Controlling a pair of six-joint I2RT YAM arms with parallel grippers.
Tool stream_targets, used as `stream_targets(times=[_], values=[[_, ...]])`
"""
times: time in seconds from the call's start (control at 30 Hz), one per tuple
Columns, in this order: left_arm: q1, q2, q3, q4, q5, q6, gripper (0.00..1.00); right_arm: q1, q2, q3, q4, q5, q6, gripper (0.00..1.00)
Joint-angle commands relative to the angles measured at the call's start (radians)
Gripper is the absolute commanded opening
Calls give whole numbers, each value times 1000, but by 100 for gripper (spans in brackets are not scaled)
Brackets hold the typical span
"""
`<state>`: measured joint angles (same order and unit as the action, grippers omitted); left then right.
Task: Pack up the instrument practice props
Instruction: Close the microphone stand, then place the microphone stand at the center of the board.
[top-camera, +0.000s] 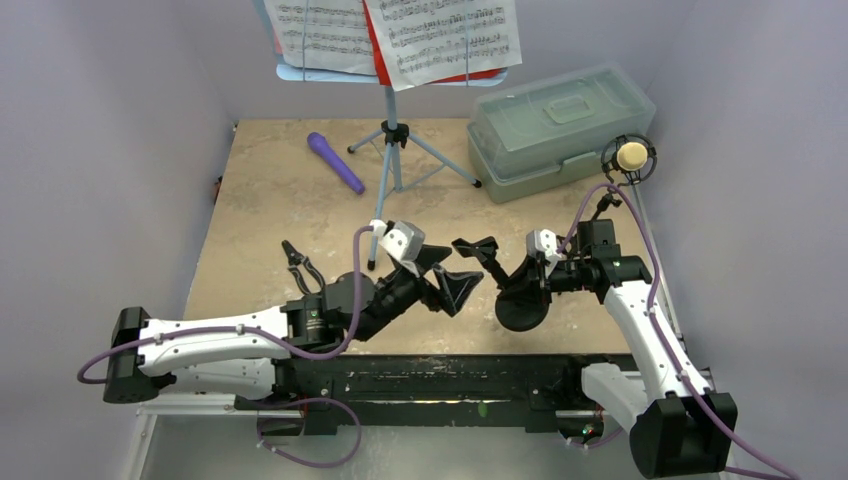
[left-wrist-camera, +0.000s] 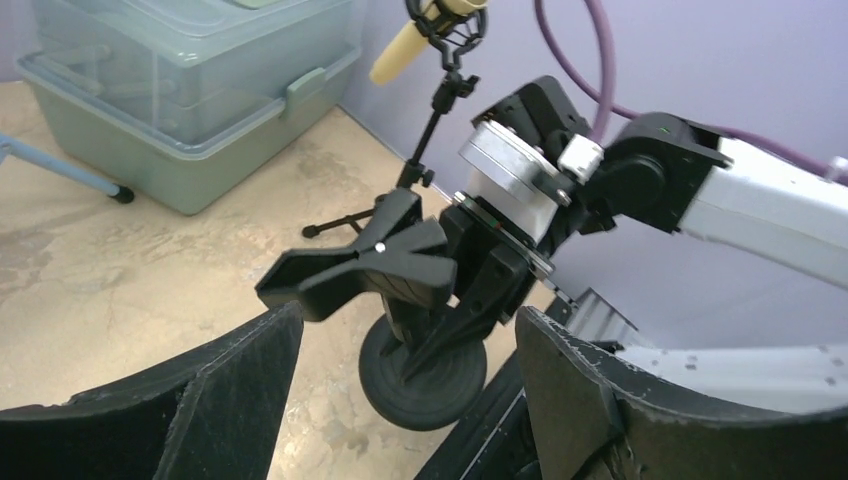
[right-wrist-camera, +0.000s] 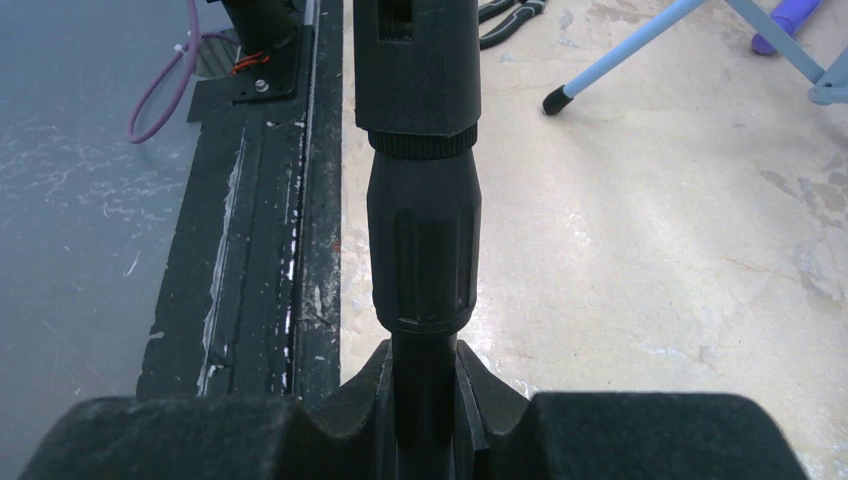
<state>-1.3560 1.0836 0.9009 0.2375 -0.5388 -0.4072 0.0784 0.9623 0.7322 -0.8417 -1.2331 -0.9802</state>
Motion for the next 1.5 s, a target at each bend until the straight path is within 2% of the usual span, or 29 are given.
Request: stream_targets(times=[0.0,0.2,0.47,0.77,1.0,1.2,1.47], values=[[-2,-110,-108,122,166,73,78,2,-13,32,38,-83,3,0],[-2,-158,-258,202,270,46,79,2,-10,32,38,-83,2,0],[-2,-83,-417,503,272,55,81,1,-6,30,43,-80,5,0],[-2,158,-420,804,234,87,92,1,-5,30,44,-81,6,0],[-2,323,-379,974,136,80,93,2,-7,30,42,-83,6,0],[0,430,-367,1147,69,50,88,1,-10,30,40,-84,6,0],[13,541,-361,1380,68,35,78,2,-14,31,35,-86,2,0]])
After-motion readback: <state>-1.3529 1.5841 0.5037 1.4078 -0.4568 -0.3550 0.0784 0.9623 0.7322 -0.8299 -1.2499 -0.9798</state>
